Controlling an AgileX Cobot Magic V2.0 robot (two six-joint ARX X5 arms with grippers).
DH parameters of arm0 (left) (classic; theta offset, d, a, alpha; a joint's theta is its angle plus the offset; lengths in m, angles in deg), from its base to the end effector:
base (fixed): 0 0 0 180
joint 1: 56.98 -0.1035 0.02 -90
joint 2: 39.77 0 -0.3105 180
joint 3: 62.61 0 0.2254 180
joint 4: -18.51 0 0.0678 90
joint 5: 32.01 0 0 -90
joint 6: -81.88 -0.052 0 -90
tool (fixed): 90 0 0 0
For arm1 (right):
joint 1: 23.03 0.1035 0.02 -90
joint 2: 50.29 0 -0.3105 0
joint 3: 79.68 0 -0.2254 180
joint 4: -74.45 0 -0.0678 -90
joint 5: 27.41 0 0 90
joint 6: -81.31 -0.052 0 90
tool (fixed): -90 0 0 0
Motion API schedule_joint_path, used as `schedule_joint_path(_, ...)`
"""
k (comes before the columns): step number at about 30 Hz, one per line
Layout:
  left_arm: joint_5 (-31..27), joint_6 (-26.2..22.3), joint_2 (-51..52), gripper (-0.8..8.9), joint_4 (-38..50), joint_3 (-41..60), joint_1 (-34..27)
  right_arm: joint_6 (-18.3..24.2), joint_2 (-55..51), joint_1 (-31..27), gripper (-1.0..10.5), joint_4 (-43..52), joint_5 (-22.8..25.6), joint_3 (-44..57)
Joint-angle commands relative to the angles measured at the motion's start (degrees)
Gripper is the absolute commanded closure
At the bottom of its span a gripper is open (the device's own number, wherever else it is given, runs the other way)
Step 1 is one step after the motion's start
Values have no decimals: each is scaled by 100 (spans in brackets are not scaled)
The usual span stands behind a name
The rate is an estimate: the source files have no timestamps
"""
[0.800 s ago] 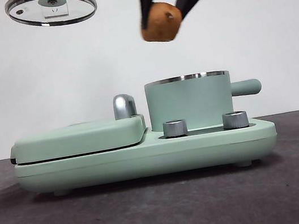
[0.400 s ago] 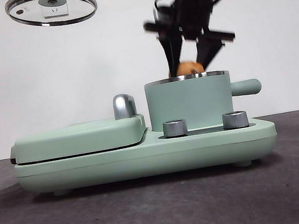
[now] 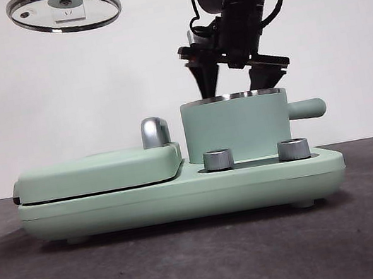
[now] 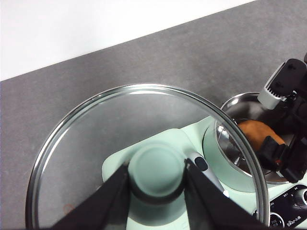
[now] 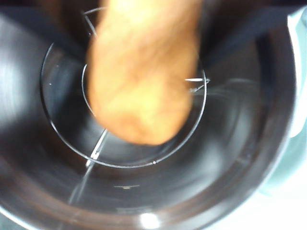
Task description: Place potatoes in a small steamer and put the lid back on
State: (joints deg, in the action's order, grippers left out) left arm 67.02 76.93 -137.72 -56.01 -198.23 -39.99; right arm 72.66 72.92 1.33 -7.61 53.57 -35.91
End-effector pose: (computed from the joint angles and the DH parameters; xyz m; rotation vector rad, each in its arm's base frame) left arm 0.3196 -0.1062 0.4773 0.1270 0.6279 -0.4661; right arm 0.4087 0.1940 0.3028 -0.0342 1.2429 0.4164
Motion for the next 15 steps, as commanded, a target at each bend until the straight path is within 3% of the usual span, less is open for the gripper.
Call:
schedule_joint_path(1,15,-35,-57,796,125,-201,13,81,74,31,441,-63,4,-339)
schedule_joint_path(7,17,-13,-57,796,120,-201,28,164,-90,26,442,-1051,81,-1036)
schedule_joint_path(15,17,4,-57,796,74,-201,74,243,-1069,70,443,-1471,501,-925)
